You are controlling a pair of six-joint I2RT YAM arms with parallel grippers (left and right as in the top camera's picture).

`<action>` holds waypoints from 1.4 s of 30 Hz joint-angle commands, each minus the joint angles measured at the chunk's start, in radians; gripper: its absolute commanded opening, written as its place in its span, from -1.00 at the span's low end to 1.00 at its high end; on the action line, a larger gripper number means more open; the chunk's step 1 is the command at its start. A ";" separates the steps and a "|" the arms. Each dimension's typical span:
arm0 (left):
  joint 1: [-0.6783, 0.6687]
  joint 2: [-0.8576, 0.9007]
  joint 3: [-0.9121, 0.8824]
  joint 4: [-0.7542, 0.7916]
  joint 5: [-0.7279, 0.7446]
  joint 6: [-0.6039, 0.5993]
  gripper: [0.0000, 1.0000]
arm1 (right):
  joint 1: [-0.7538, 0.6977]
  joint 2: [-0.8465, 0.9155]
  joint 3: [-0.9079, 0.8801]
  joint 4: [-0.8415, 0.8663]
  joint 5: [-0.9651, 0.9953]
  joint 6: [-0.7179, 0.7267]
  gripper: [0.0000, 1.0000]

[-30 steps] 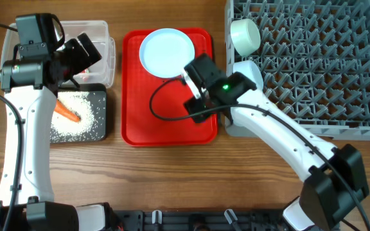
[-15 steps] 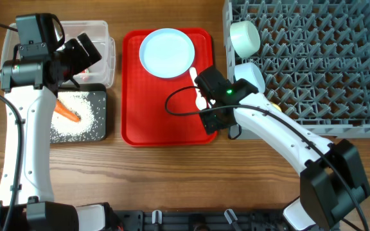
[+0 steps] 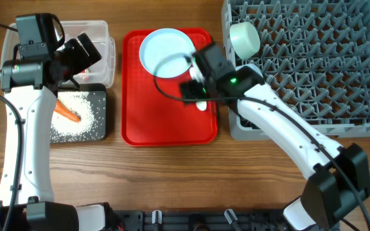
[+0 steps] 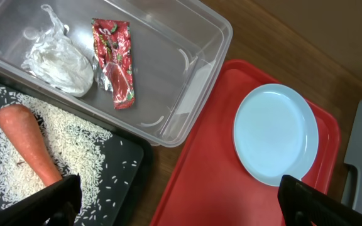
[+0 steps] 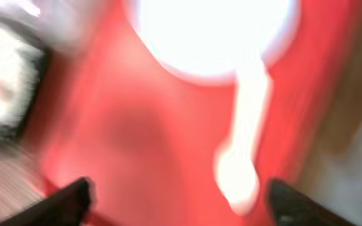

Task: Sort waste into correct bins and load items into the dishwasher rack
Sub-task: 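Move the right gripper to the blue plate and grasp its edge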

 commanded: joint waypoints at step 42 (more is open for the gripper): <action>0.005 0.007 0.005 -0.001 -0.010 -0.002 1.00 | -0.066 0.526 0.417 0.129 0.219 0.322 0.73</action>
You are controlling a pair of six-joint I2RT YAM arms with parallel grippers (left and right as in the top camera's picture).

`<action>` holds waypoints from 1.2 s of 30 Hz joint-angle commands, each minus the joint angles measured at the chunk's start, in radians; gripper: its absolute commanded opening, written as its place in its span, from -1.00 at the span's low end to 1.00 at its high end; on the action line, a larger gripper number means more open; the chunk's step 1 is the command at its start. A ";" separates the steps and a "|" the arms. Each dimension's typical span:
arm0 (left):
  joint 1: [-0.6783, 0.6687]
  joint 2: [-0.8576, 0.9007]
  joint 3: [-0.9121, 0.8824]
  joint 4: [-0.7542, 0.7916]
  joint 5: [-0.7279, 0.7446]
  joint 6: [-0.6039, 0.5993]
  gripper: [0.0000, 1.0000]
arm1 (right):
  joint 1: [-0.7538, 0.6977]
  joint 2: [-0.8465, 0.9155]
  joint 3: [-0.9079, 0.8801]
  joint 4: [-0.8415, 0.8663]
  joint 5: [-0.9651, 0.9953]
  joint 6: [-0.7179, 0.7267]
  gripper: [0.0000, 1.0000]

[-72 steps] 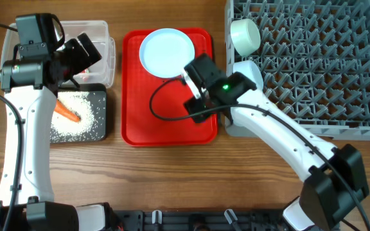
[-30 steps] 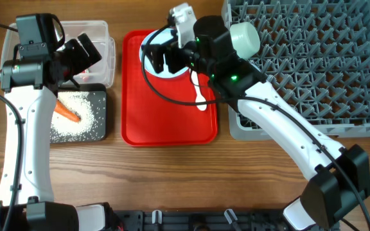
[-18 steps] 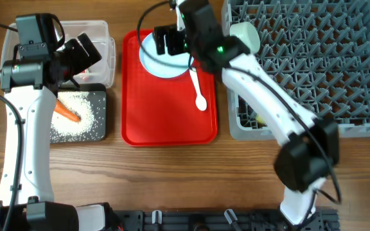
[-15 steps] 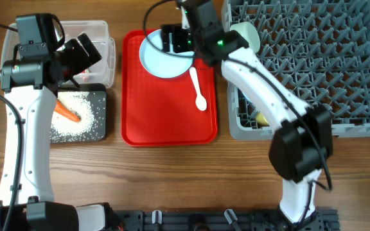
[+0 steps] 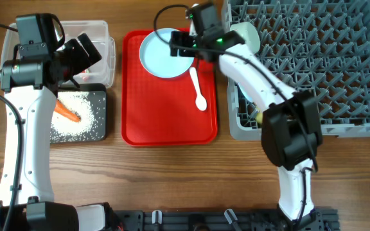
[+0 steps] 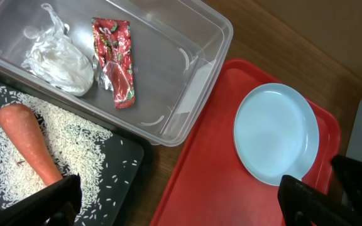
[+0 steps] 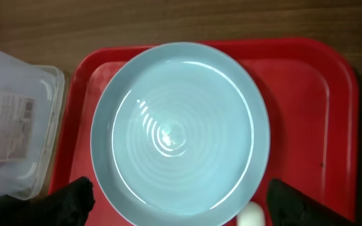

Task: Sort waste into correct bins and load items into the dishwasher rack
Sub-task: 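Move the right gripper to the blue plate and grasp its edge, then lift the blue plate and carry it over the rack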

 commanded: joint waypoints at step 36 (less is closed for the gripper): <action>0.005 0.007 0.005 0.002 -0.010 -0.002 1.00 | -0.010 0.195 0.013 -0.040 0.129 0.249 -0.77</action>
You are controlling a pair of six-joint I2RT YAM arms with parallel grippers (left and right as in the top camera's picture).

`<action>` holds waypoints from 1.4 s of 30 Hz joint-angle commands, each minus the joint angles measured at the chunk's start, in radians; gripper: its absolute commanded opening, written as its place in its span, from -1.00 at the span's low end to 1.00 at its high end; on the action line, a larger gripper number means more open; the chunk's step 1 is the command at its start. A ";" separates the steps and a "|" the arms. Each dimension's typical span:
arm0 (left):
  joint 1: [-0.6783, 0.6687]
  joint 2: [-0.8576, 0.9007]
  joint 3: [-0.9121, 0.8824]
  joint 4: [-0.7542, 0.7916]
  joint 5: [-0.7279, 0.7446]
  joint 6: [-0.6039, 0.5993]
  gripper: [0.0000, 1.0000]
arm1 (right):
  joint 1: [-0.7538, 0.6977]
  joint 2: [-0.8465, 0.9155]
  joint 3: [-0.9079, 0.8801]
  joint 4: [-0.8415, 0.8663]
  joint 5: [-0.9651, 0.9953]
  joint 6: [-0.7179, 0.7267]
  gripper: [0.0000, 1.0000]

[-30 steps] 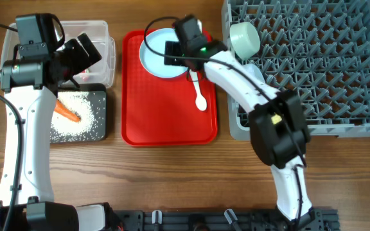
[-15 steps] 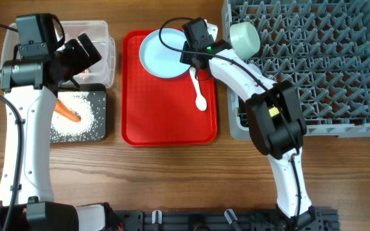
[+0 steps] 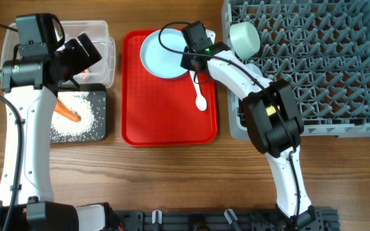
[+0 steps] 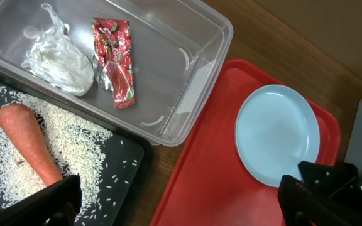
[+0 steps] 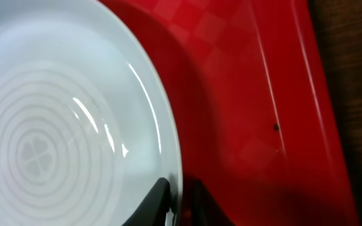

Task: Sort waste into correct bins and load items into the dishwasher rack
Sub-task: 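Lift the blue plate and carry it over the rack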

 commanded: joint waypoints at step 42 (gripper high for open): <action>0.005 0.007 0.005 0.002 -0.010 -0.002 1.00 | -0.012 -0.731 0.011 -0.594 1.143 -0.216 -0.91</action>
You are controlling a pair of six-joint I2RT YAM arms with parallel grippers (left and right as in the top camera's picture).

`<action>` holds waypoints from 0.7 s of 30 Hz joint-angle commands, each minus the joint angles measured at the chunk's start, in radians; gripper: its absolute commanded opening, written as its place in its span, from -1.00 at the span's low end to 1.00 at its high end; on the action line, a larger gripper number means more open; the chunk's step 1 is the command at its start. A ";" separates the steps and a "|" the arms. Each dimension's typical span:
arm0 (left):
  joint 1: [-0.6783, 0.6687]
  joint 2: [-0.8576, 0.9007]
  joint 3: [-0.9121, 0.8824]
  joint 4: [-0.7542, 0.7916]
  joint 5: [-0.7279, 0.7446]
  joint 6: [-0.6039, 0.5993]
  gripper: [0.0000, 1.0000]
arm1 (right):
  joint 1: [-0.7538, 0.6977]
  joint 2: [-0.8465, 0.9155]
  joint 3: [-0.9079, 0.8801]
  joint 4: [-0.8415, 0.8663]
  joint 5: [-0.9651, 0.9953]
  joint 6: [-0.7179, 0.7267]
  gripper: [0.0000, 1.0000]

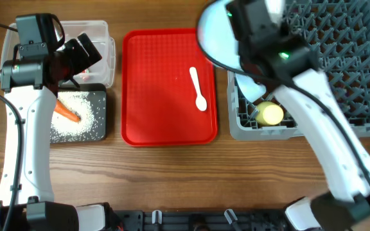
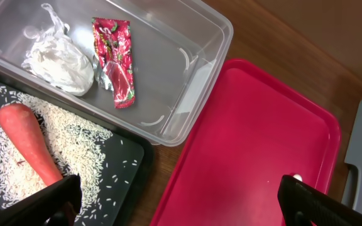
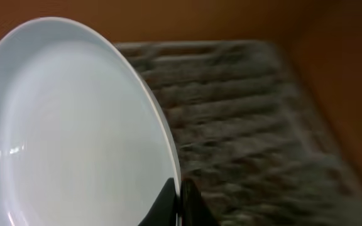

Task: Sort waste into correct bins and load items into the dishwasher rack
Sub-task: 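Lift the blue plate and carry it over the rack, then stand the plate upright in the rack and open the right gripper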

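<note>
My right gripper (image 3: 178, 199) is shut on the rim of the pale blue plate (image 3: 74, 125), which hangs tilted (image 1: 216, 38) above the left edge of the grey dishwasher rack (image 1: 339, 58). A white spoon (image 1: 196, 88) lies on the red tray (image 1: 166, 109). A yellow cup (image 1: 269, 114) lies in the rack's near left corner. My left gripper (image 2: 175, 204) stands open above the bins. In the clear bin (image 2: 187, 69) lie a red wrapper (image 2: 115, 59) and a crumpled white bag (image 2: 58, 63). A carrot (image 2: 27, 141) lies on rice in the black tray (image 2: 118, 163).
The rack fills the right of the table, its blurred tines (image 3: 244, 125) below the plate in the right wrist view. The wooden tabletop (image 1: 172, 179) shows in front of the tray.
My right gripper, then with its fingers at the plate's rim on the tray, is now shut on the plate and holds it up over the rack's left edge. The left arm has not moved.
The plate and spoon lay on the red tray while my right gripper was over the tray's right part. Then it was above the plate, then down at the plate's right rim. Now the plate is off the tray and the spoon remains there.
</note>
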 commanded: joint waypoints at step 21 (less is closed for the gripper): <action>0.005 0.007 0.005 0.002 -0.010 -0.002 1.00 | -0.200 -0.002 -0.417 0.720 0.201 -0.697 -0.91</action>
